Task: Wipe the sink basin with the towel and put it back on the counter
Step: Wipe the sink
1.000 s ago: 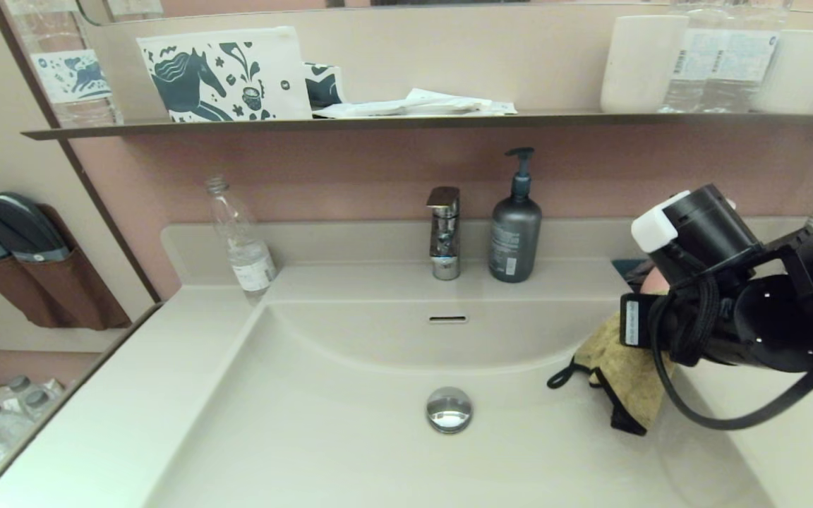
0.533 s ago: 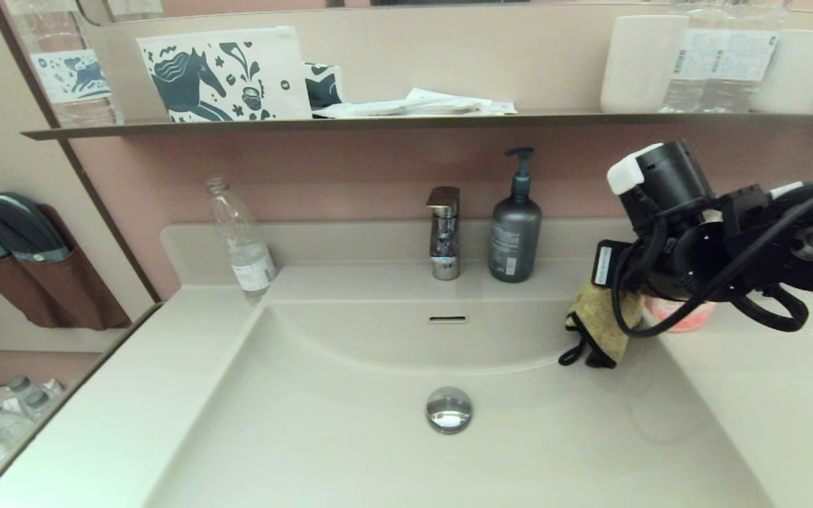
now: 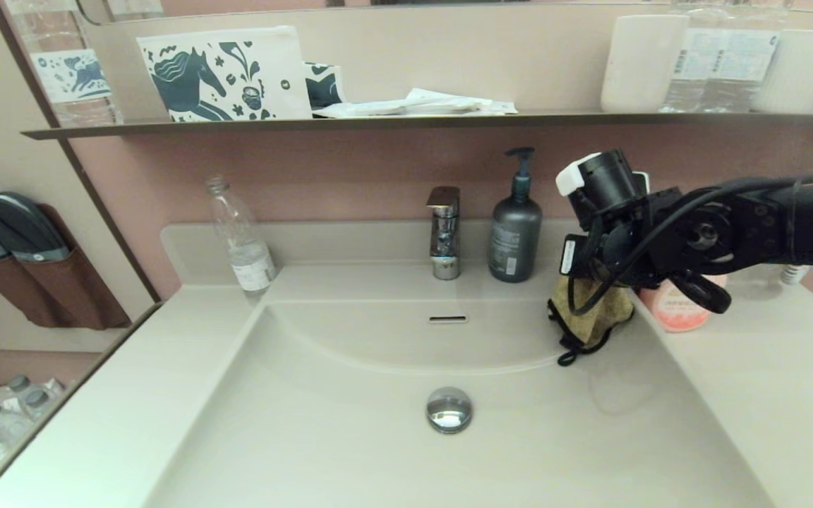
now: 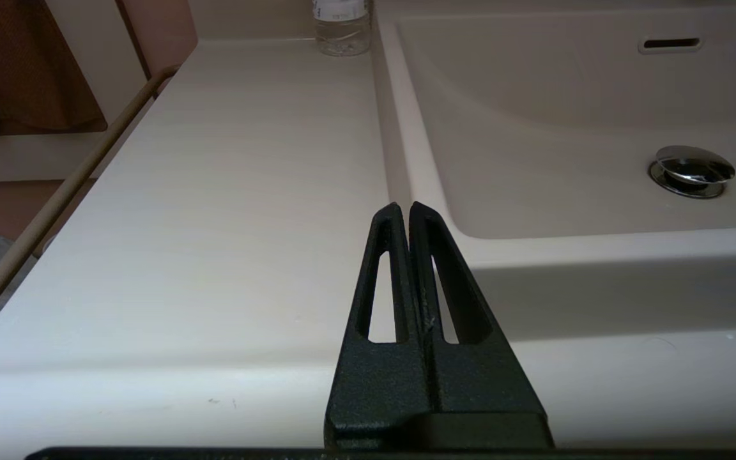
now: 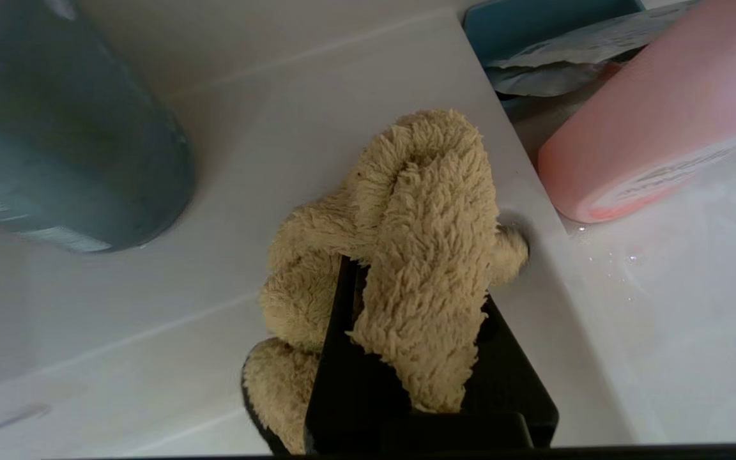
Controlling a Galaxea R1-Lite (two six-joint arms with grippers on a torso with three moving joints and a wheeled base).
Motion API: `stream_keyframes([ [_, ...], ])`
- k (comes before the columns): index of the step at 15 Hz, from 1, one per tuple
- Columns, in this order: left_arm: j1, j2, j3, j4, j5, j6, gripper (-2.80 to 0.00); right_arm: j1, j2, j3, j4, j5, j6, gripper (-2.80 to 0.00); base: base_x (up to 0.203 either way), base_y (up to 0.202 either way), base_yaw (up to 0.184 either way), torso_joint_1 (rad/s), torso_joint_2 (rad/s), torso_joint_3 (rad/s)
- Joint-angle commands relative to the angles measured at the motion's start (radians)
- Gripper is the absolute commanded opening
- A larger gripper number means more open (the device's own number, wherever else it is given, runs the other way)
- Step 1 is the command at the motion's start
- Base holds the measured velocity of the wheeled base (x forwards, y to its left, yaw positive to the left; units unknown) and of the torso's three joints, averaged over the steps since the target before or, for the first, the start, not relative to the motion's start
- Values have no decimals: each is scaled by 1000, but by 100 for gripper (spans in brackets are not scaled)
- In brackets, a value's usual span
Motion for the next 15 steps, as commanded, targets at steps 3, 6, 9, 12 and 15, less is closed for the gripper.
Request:
stream_keyframes([
  [3,0,0,0,0,0,0,-280,-39,117,-68,-3,-14,5,-280,0,0,0,0,0,0],
  [6,0,0,0,0,0,0,-280,-52,179,-111,-4,-14,6,-280,0,0,0,0,0,0],
  [9,0,0,0,0,0,0,-280,-59,237,-135,-1,-14,5,-280,0,0,0,0,0,0],
  [12,0,0,0,0,0,0,-280,-59,280,-145,0,-14,5,-280,0,0,0,0,0,0],
  [15,0,0,0,0,0,0,-280,-59,304,-147,-2,-14,5,-280,0,0,0,0,0,0],
])
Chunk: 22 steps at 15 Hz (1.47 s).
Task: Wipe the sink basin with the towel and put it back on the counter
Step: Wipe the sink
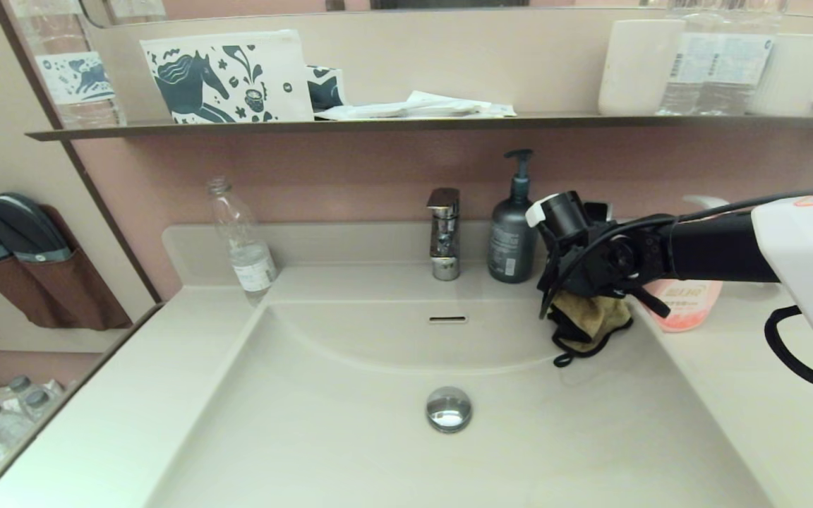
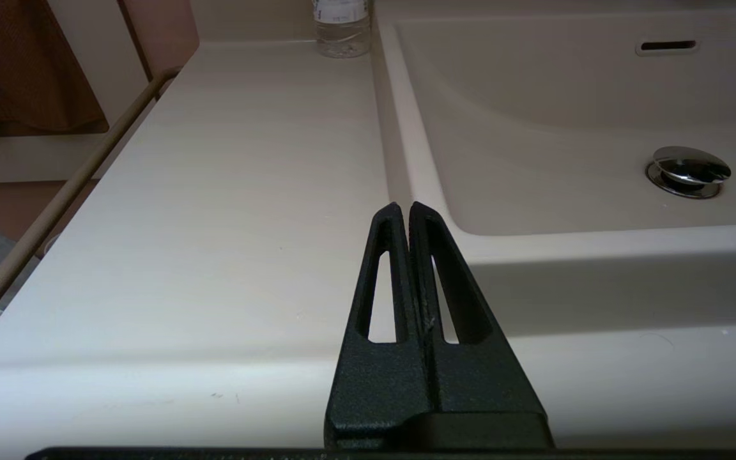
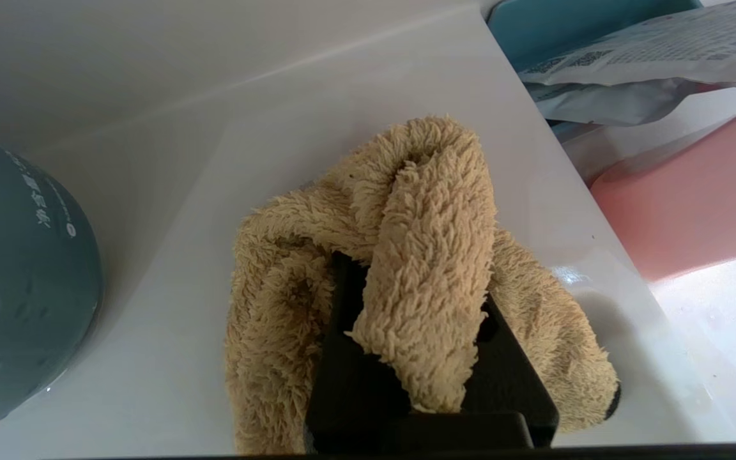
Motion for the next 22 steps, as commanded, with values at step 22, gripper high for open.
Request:
stream_keyframes([
  [22,0,0,0,0,-1,0,-280,55,-97,-89,329,7,118,-280,0,0,0,0,0,0],
])
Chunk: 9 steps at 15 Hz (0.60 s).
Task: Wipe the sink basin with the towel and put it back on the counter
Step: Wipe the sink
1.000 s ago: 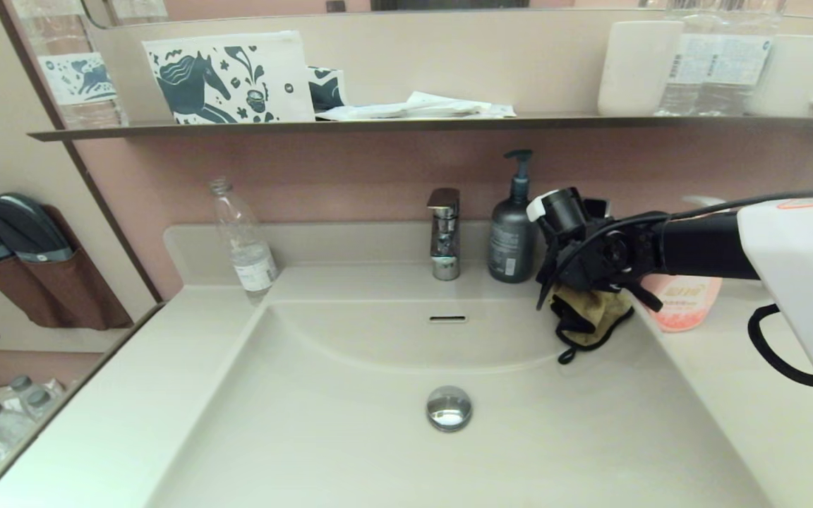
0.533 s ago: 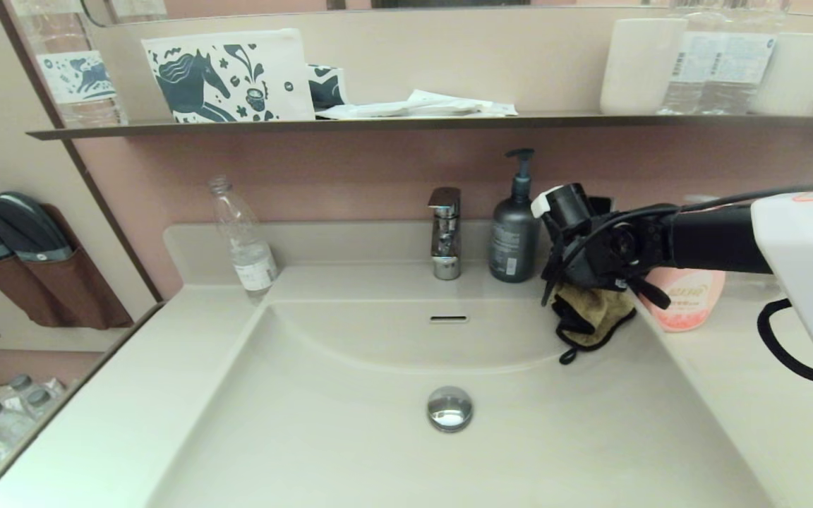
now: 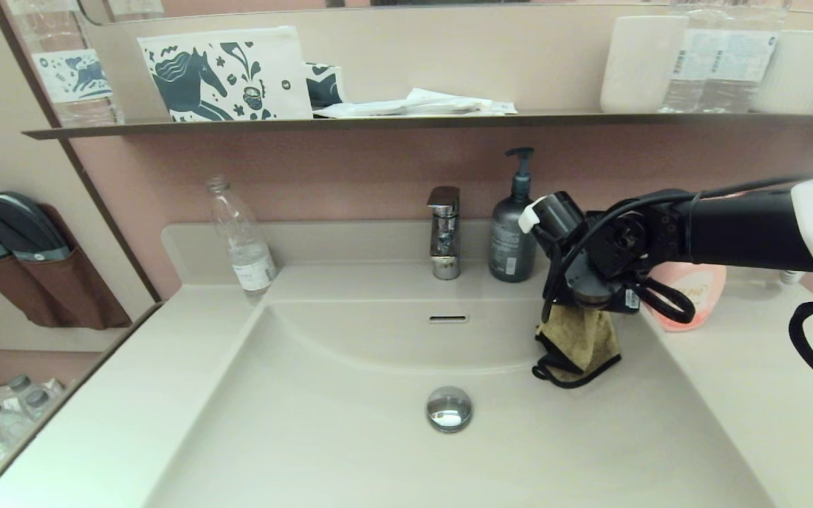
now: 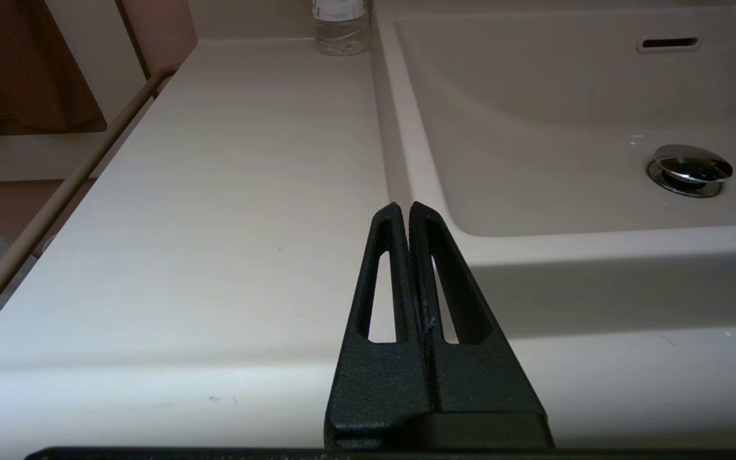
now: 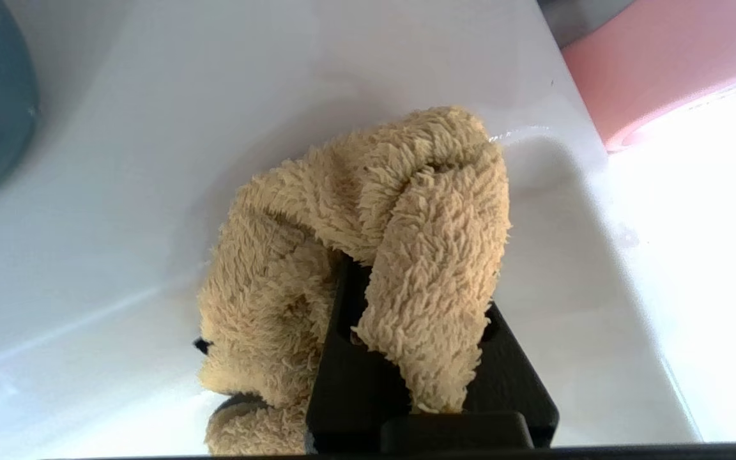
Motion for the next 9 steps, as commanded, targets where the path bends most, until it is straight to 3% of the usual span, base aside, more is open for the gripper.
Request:
stream_keyframes([
  [1,0,0,0,0,0,0,-280,-4,-10,-11,-6,-8,0,-280,0,0,0,0,0,0],
  [6,0,0,0,0,0,0,-280,-40,36,-122,-13,-6,-4,-280,0,0,0,0,0,0],
  [9,0,0,0,0,0,0,-280,-47,25,-121,-109,-2,-25,-280,0,0,0,0,0,0],
])
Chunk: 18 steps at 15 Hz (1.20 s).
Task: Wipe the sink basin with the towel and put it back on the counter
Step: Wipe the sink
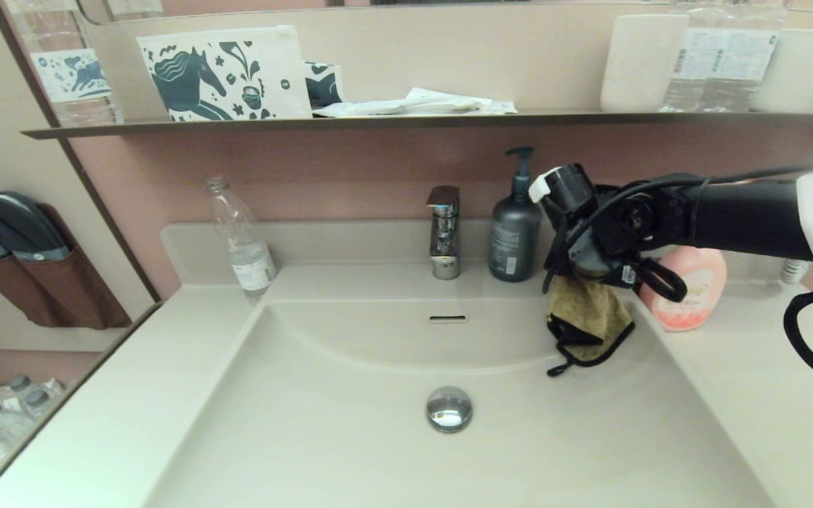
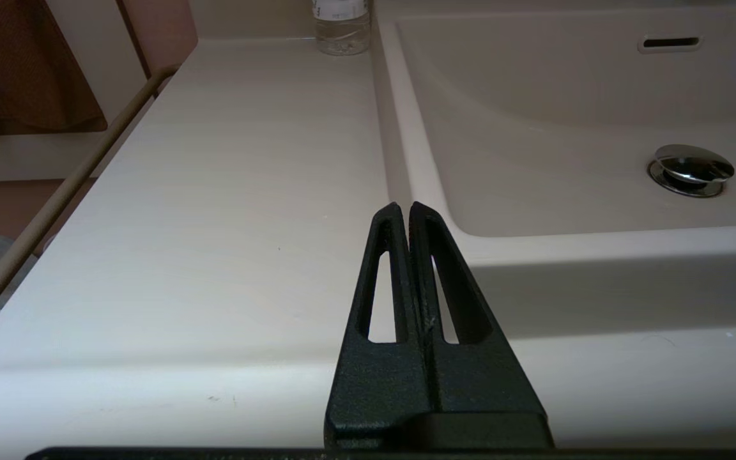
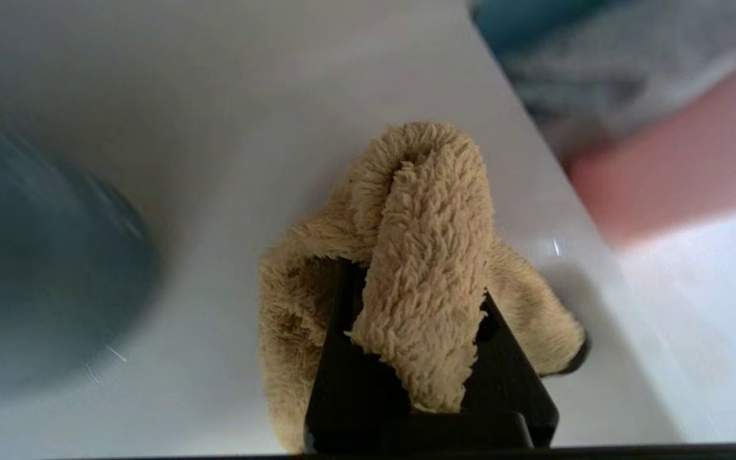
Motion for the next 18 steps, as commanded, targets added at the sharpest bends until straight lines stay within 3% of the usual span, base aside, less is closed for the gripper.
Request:
stream_keyframes([
  [1,0,0,0,0,0,0,-280,-5,-8,-3,-50,-3,-2,-280,0,0,0,0,0,0],
  [9,0,0,0,0,0,0,-280,-1,85,-4,-140,-3,-32,-280,0,0,0,0,0,0],
  [18,0,0,0,0,0,0,-280,26,122,-3,-186,22,-124,-280,0,0,0,0,0,0],
])
